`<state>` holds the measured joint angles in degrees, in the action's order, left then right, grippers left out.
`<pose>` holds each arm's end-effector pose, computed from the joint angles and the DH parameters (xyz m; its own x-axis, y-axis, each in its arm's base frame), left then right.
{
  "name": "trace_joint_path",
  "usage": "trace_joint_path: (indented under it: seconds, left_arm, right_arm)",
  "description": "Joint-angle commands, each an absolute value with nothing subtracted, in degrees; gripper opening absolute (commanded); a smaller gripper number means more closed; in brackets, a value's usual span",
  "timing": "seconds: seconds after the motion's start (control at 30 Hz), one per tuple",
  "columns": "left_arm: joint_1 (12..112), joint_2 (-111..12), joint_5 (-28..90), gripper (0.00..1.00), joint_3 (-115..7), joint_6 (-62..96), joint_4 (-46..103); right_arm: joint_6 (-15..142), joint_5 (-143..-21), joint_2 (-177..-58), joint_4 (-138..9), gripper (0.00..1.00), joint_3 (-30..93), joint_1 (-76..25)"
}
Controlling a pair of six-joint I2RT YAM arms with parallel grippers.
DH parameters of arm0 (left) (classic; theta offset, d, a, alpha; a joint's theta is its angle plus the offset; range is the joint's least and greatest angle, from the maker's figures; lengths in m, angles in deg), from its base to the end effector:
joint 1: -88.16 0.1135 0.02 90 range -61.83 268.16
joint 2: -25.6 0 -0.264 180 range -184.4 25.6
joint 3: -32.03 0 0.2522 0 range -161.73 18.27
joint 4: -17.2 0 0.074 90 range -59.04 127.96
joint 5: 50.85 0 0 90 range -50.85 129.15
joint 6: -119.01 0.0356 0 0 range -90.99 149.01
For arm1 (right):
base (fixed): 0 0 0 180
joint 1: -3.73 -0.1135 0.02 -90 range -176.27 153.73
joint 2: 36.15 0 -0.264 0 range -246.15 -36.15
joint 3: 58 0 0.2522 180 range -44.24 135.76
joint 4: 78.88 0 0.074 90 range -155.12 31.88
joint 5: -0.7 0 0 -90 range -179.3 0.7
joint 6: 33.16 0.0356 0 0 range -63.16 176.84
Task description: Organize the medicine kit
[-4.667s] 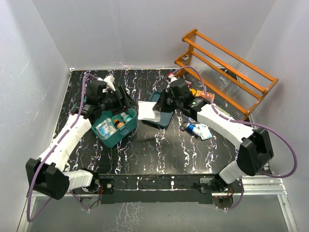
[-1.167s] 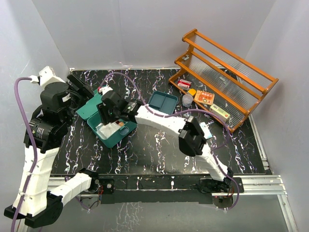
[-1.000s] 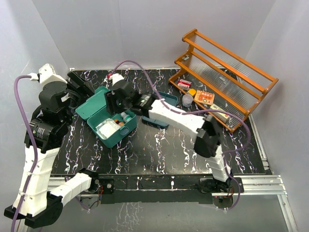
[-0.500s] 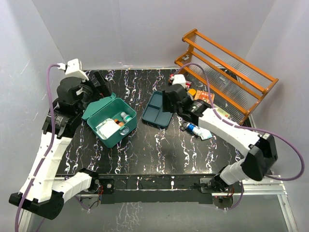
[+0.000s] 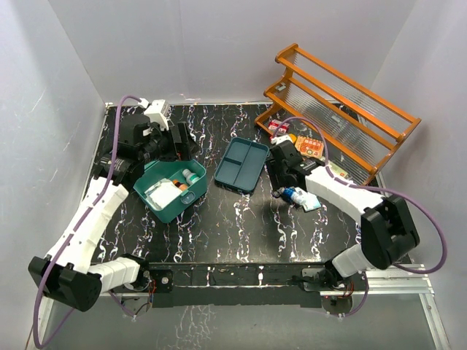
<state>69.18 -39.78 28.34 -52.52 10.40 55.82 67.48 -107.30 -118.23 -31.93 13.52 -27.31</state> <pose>0.2352 -0.0879 0.4000 -0.4537 -0.1754 -0.8737 0.3608 0.8603 -0.3601 0.2537 0.1398 0.2378 -0.7746 -0.2612 -0.5760 -0.2088 0.9653 -0.1570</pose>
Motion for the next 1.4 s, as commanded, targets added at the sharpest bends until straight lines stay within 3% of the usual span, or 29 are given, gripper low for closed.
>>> trace_joint_path:
  seconds: [0.0, 0.67, 0.83, 0.97, 1.13, 1.37]
  left_arm:
    - [69.18, -40.08, 22.50, 0.99, -53.47, 10.12, 53.09]
    - [69.18, -41.77, 19.77, 0.97, -53.36, 6.52, 50.72]
    - [69.18, -41.66, 19.73, 0.97, -53.28, 6.38, 50.74]
    - [69.16, -41.65, 18.62, 0.96, -53.07, 5.97, 50.27]
    - [68.97, -41.87, 15.45, 0.96, -51.76, 4.10, 48.01]
    - [67.65, -43.55, 10.41, 0.96, -48.74, 0.71, 43.54]
  right_arm:
    - [61.61, -107.52, -122.04, -33.06, 0.62, 14.12, -24.78]
    - [57.44, -102.94, -131.45, -30.49, 0.49, 15.96, -23.28]
    - [57.94, -101.60, -131.50, -30.34, 0.40, 16.10, -23.32]
    - [58.78, -100.41, -131.36, -29.63, 0.24, 17.16, -23.27]
    - [61.14, -97.81, -130.03, -28.34, 0.19, 19.55, -23.24]
    - [70.56, -85.35, -124.34, -32.39, 0.16, 22.24, -23.17]
